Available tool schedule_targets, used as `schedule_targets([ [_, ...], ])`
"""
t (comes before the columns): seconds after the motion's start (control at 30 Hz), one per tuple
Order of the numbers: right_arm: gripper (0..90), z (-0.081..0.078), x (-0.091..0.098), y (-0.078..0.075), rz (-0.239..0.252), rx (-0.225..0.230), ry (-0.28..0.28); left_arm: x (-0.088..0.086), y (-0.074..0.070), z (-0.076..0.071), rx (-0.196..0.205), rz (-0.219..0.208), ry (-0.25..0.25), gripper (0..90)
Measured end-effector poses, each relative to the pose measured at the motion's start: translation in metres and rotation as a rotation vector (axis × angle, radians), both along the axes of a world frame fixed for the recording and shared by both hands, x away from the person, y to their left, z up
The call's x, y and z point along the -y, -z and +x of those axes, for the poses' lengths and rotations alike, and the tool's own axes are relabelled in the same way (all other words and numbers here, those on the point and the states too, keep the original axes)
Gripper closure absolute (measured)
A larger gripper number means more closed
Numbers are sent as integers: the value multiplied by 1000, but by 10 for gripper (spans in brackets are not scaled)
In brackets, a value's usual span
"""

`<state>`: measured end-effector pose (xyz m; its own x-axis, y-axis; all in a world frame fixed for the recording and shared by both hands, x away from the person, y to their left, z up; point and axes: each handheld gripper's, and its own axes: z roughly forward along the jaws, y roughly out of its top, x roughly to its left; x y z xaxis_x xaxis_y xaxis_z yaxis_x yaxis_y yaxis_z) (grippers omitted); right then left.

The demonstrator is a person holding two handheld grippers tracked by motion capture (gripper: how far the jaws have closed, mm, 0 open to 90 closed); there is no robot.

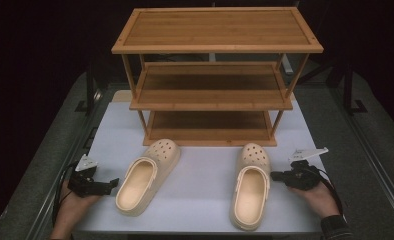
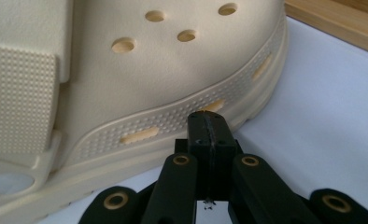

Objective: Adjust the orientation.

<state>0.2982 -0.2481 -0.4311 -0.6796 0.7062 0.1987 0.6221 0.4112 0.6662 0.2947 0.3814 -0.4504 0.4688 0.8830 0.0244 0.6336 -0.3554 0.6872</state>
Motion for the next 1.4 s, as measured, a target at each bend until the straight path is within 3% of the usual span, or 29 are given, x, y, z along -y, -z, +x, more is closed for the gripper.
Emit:
schedule_targets([
  [0.37,900,22,-24,-1,-9,-7,-38,0,0,0,0,1,0,0],
  [0.8,900,36,-47,-2,-23,-5,-73,0,0,0,-2,0,0,0],
  [1.4,900,56,-94,-1,-24,8,-145,0,0,0,-1,0,1,0],
])
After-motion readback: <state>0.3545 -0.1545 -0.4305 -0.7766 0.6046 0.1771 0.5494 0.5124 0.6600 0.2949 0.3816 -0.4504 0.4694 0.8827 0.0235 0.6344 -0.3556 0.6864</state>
